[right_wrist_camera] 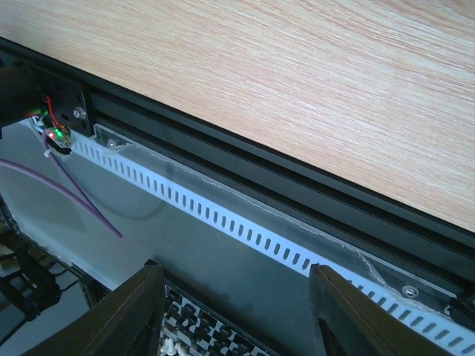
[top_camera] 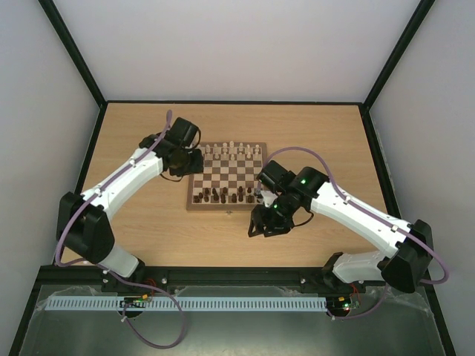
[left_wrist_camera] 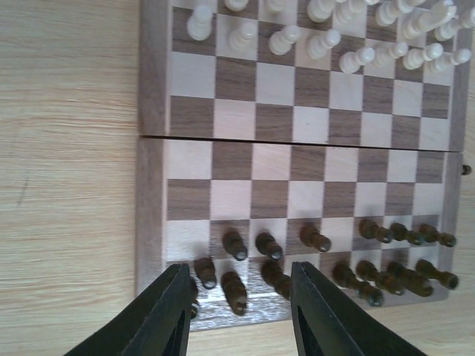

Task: Set up the chess pieces on the board
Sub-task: Adjust the chess piece on the chessboard.

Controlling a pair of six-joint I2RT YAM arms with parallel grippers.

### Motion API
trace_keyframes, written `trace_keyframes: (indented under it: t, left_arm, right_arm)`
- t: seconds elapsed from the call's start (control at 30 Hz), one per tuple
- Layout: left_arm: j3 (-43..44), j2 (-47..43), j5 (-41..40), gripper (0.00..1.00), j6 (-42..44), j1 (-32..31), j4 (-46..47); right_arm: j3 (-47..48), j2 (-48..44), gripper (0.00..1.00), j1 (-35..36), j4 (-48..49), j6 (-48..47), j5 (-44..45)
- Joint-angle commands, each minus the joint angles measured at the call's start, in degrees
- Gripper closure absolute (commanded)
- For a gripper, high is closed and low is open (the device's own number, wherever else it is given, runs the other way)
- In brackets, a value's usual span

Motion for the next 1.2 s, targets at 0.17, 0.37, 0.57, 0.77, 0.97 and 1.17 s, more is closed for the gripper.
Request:
trace_keyframes:
  t: [0.17,0.37,0.57,0.77,0.97,1.17]
  left_arm:
    - [-7.1,-1.4,-2.8,0.58,4.5,-0.1,6.4]
    - [-7.9,0.7,-3.2,0.56,5.2,-0.6,4.5]
    - [-9.6,1.9,-2.6,0.59,5.7,-2.6,4.4]
    - [-11.6,3.0,-2.7,0.60,5.4,-4.5,5.1]
    - [-11.0,4.6,-3.8,0.67,5.8,-5.3,4.3]
    - [-10.6,5.5,-4.5,0.72,6.1,-5.3,3.8]
  right_arm:
    - [2.0,0.8,0.47,0.2,-4.4,3.6,0.4]
    - [2.2,0.1,0.47,0.2,-4.5,5.3,0.2]
    - [1.1,-1.2,0.47,0.2,-4.1,6.4,0.0]
    - [0.1,-2.3,0.47,0.2,-3.9,7.4,-0.2]
    - [-0.9,-3.6,0.47,0.2,-3.5,8.2,-0.3]
    - [-1.8,-4.4,0.47,0.2,-3.1,8.9,-0.5]
